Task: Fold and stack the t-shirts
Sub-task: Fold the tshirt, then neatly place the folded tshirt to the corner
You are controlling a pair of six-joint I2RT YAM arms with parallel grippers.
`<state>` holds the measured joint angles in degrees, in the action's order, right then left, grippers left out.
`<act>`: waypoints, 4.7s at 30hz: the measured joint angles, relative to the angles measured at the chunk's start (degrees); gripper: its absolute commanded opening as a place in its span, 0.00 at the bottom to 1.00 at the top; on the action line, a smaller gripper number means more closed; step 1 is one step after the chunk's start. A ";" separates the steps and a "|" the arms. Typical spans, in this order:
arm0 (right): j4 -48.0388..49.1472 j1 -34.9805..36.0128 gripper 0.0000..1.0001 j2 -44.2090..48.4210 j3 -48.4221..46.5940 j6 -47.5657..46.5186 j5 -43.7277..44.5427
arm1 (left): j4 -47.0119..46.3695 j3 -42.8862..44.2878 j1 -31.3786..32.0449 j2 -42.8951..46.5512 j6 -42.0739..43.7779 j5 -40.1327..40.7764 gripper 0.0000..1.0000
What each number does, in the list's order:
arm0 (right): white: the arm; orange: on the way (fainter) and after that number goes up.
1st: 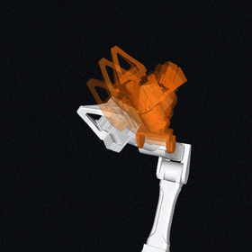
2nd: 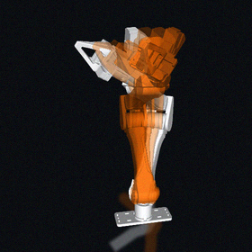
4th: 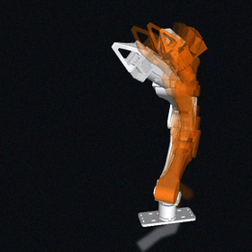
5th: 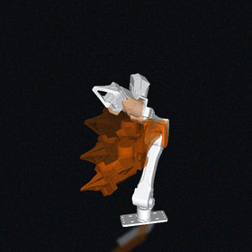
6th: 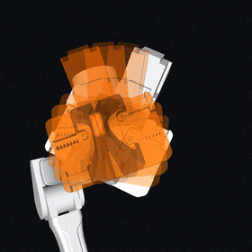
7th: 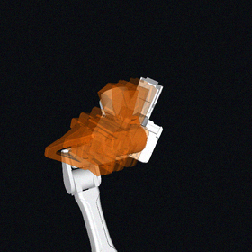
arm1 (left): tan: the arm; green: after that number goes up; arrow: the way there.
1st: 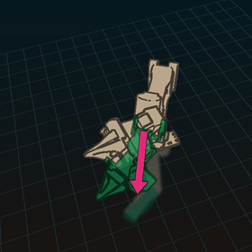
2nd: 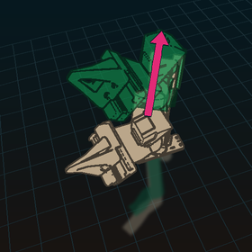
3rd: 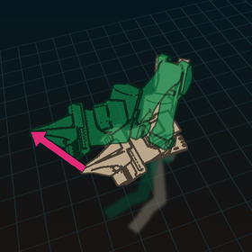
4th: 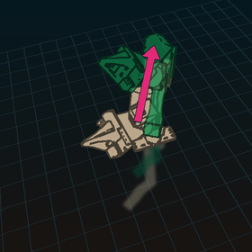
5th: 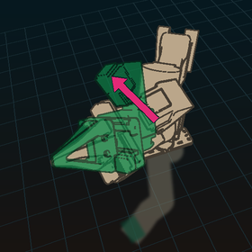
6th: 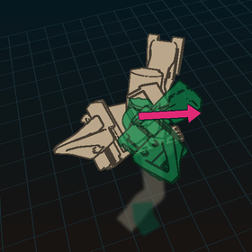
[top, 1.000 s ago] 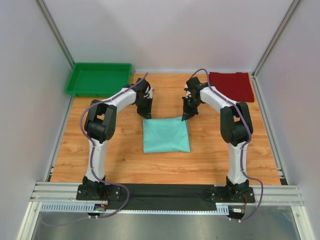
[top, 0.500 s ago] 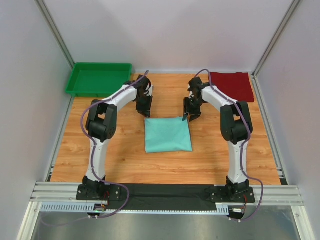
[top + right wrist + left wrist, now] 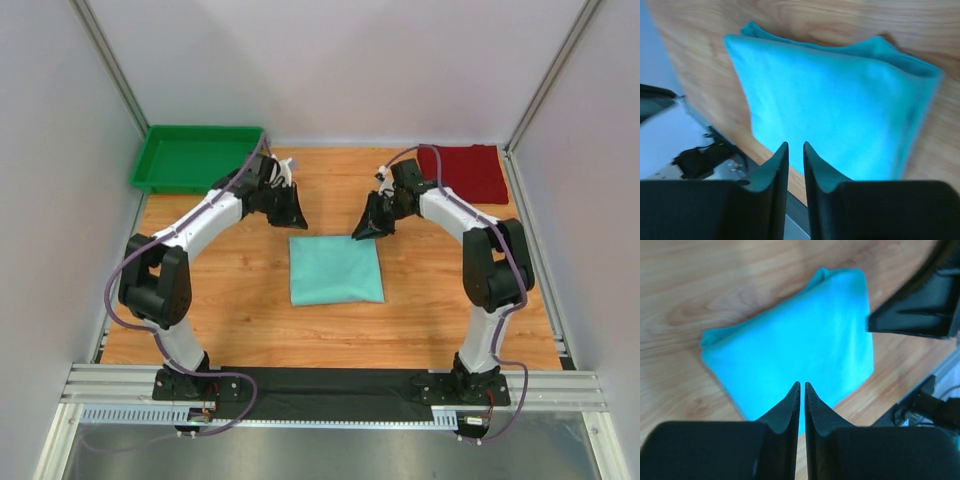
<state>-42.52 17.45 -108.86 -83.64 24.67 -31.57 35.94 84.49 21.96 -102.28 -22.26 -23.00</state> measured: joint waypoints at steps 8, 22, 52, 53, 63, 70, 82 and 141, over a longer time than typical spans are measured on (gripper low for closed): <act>38.53 -0.42 0.00 -12.39 13.35 18.32 -19.10 | -33.07 -23.56 0.11 -6.16 -12.83 -12.96 0.06; 37.13 -7.87 0.11 -15.34 11.80 13.86 -21.38 | -45.11 -26.99 -5.53 -10.03 -17.79 -15.67 0.17; 27.47 2.14 0.07 -0.96 33.99 1.31 -26.32 | -39.50 -41.00 -0.46 0.76 -17.40 -14.82 0.13; 26.82 0.83 0.07 0.33 35.52 0.81 -26.23 | -38.95 -41.40 -0.57 1.49 -16.98 -14.56 0.13; 15.69 -4.24 0.46 12.59 39.04 0.31 -15.74 | -19.78 -38.60 3.10 15.72 -11.02 -6.21 0.64; 8.87 -9.11 0.63 19.74 29.77 1.29 -8.66 | -13.25 -26.36 20.57 23.41 0.94 9.55 0.68; 4.96 -17.35 0.64 24.79 33.35 0.55 -7.43 | -18.38 -32.30 43.82 11.23 28.76 36.17 0.68; 25.05 -3.58 0.86 1.07 28.09 14.64 -21.05 | -20.87 -22.12 46.58 7.76 37.99 44.48 0.00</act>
<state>-17.47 13.87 -107.79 -55.55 39.31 -52.62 15.07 62.37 68.53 -94.52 15.73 21.47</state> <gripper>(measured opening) 0.880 0.008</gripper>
